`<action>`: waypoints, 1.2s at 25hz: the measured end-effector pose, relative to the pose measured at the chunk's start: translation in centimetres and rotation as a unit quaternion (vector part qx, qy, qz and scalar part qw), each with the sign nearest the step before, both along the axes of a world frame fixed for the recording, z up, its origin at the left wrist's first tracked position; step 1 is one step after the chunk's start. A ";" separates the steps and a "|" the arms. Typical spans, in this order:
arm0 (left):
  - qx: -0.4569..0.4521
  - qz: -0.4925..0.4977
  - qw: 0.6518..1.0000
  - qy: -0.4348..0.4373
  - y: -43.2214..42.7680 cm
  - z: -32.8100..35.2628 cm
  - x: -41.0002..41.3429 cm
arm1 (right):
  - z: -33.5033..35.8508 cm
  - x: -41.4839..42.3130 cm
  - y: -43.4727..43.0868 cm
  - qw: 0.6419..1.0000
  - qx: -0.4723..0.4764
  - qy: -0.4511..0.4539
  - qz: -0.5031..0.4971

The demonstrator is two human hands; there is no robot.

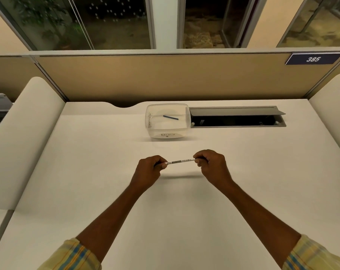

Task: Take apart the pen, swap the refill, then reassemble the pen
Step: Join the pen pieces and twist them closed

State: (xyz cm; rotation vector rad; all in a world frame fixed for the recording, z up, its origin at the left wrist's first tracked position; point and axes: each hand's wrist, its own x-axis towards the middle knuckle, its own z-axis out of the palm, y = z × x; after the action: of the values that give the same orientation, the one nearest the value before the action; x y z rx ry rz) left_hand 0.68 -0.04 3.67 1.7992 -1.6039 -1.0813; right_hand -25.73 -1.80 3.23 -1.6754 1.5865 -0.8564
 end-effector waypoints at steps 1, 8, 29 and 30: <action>0.001 0.006 1.000 0.009 -0.4 -0.3 0.0 | -0.5 0.0 -0.4 1.000 0.013 -0.009 -0.012; -0.045 0.021 0.995 -0.087 -2.7 -2.8 0.4 | -3.6 0.0 -2.7 0.994 0.082 -0.039 -0.062; -0.066 -0.033 0.977 -0.201 -3.1 -6.8 0.6 | -7.2 0.2 -3.4 0.992 0.105 0.040 -0.061; -0.062 -0.038 0.977 -0.203 -3.1 -6.7 0.6 | -7.1 0.2 -3.4 0.992 0.108 0.040 -0.060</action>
State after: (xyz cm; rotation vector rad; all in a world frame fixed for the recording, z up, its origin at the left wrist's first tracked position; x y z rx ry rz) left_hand 1.26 -3.15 -3.08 1.9767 -1.9386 -0.6509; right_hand -25.51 -5.17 -3.83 -1.4893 1.7817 -0.6558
